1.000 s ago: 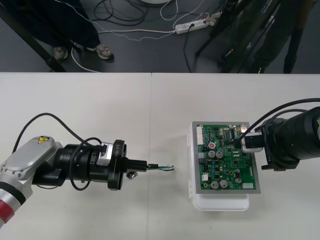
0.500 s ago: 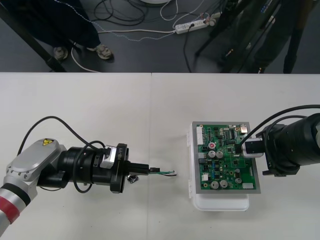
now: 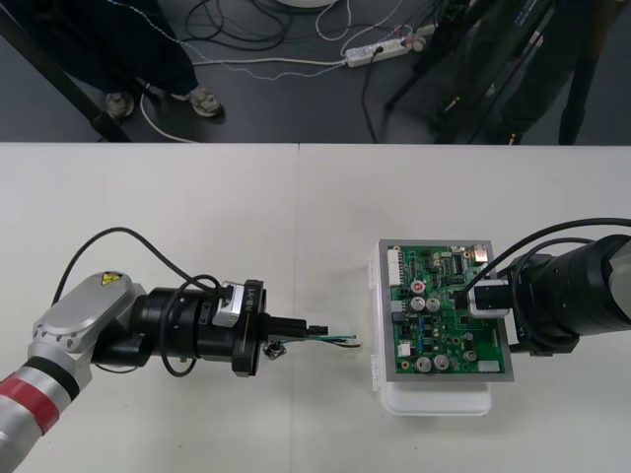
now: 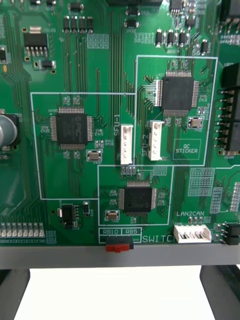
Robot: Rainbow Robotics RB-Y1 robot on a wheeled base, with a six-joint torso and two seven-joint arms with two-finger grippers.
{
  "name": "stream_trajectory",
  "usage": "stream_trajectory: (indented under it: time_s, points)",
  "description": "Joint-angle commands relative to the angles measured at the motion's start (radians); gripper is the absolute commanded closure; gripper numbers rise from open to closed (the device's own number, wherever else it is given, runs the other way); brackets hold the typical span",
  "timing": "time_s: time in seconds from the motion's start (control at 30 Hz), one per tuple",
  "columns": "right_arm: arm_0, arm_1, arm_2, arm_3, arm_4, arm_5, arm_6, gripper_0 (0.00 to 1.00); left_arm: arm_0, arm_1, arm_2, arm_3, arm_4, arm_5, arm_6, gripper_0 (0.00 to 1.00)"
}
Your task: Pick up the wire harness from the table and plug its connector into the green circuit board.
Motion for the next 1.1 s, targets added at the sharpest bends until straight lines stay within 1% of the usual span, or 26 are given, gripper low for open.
stream_trajectory:
  time_s: [0.03,0.43,1.1]
  points:
    - [0.010,0.013,0.013,-0.026,0.015,-0.005,0.012,0.00,-0.041,-0.031,-0.032,-0.006,-0.005,-0.016,-0.014,1.00]
    - [0.008,0.013,0.044,-0.029,0.081,-0.005,0.029,0.00,-0.056,-0.057,-0.058,-0.006,-0.005,0.053,-0.014,1.00]
    - [0.005,0.038,0.062,-0.029,0.088,-0.005,0.023,0.00,-0.081,-0.094,-0.090,-0.008,0.015,0.154,-0.015,1.00]
